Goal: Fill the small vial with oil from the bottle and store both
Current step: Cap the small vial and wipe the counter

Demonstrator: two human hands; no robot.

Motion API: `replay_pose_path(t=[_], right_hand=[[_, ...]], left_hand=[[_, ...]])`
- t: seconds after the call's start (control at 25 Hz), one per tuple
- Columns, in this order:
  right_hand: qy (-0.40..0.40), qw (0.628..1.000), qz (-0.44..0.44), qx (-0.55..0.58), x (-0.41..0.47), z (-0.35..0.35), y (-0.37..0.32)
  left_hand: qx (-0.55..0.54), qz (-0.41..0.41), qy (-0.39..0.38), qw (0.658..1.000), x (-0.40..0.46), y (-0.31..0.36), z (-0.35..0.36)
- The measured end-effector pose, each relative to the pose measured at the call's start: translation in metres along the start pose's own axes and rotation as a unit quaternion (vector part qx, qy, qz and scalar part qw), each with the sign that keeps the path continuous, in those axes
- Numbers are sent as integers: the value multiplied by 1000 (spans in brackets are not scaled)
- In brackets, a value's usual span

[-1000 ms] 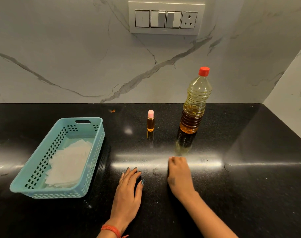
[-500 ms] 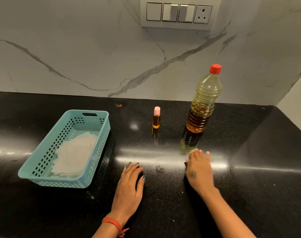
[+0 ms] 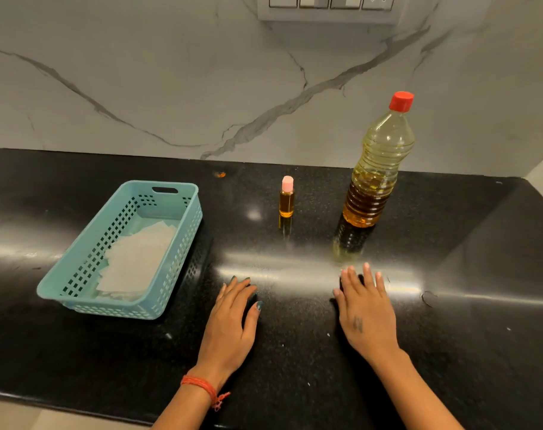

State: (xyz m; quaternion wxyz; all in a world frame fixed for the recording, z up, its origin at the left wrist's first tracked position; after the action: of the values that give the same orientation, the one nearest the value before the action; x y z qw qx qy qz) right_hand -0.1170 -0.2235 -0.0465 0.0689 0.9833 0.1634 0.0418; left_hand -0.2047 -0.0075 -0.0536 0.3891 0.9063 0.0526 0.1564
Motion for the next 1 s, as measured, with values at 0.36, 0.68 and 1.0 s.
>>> replay_pose_path(t=[0.36, 0.68, 1.0], right_hand=[[24, 989, -142, 33, 3, -6, -72], [-30, 998, -25, 49, 44, -10, -66], [-75, 997, 11, 32, 90, 0, -48]], left_hand=[[-9, 5, 0, 1000, -1, 2, -2], [-44, 9, -11, 999, -1, 3, -5], [-70, -7, -13, 997, 1, 9, -8]])
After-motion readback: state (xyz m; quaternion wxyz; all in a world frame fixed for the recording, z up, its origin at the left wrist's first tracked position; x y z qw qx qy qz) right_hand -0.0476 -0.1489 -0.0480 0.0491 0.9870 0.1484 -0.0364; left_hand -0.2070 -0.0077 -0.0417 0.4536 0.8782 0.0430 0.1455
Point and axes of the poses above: each hand's wrist, its own x-axis towards the middle knuckle, its own z-axis out of the palm, y = z × x, the point moved 1 cm from there along x, towards the middle knuckle, and after that the axes turned 10 degrees about -x, right-handed, at the moved point
